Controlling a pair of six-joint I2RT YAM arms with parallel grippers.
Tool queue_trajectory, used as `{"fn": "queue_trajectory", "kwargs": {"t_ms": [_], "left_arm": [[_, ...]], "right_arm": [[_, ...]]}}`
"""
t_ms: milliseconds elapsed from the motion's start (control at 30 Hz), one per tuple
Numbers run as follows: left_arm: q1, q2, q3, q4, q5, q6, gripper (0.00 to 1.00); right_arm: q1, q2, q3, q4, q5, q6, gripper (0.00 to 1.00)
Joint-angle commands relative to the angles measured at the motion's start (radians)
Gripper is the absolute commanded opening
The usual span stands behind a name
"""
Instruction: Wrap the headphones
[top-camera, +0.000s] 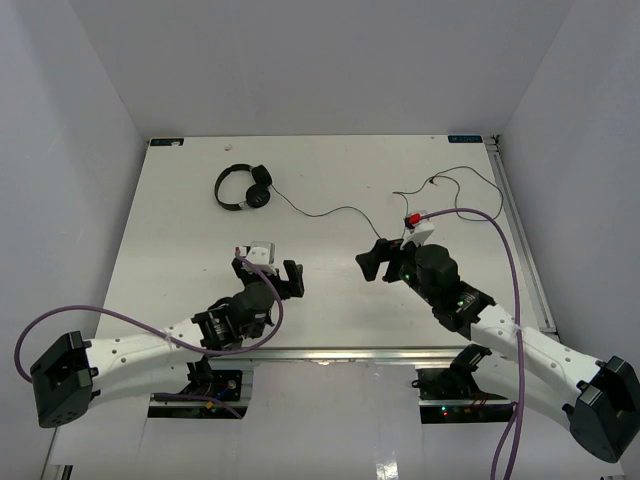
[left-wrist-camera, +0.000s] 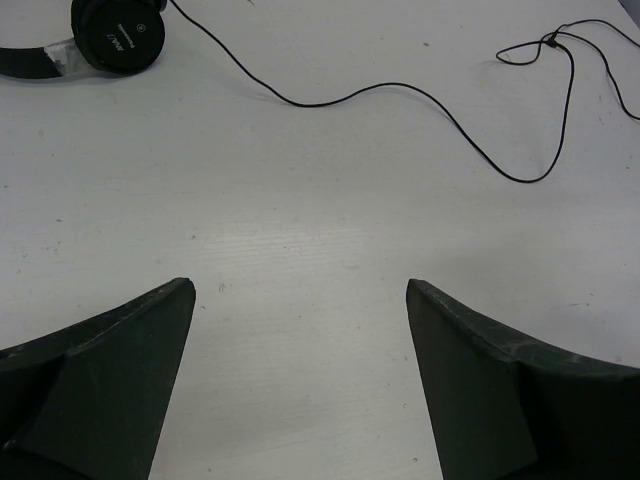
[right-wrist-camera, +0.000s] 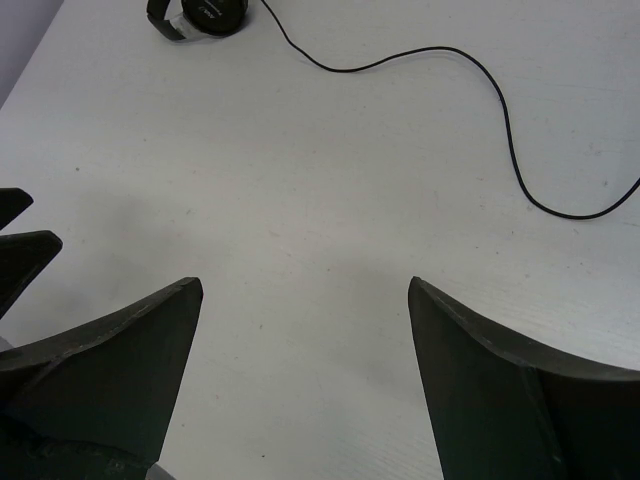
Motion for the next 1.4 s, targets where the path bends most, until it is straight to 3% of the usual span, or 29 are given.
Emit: {"fn": "queue_trajectory", "kwargs": {"t_ms": [0,233,533,700,900,1000,1167,1367], "left_arm": [[0.002,-0.003,0.038,-0.049,-0.056,-0.065,0.98],[0.136,0.010,0.206,-0.280,-0.052,-0.268,0.98],[0.630,0.168,0.474,-0.390,0.231,-0.333,0.92],[0.895,0.395,0.612,-0.447,0.424,-0.374,0.82],[0.982,0.716,0.797,-0.441,0.376,-0.237,0.70],[1.069,0.843,0.853,-0.403,0.490,-0.175,0.56],[1.127,0.985,0.934,-0.276,0.607,-0.037,0.56],[1.132,1.096,1.035,-0.218,0.762,0.143,0.67]], "right_arm": [[0.001,-0.029,0.045,0.007,0.030,0.007,0.90],[0.001,-0.087,0.023,0.025,0.068,0.014,0.90],[0.001,-0.096,0.009,0.051,0.011,-0.009,0.90],[0.001,-0.089,0.012,0.052,-0.015,-0.012,0.90],[0.001,-0.101,0.017,0.043,-0.024,-0.013,0.91],[0.001,-0.108,0.015,0.044,-0.025,-0.019,0.92],[0.001,-0.107,0.021,0.039,-0.057,-0.017,0.92],[0.001,-0.111,0.020,0.044,-0.085,-0.012,0.94]]}}
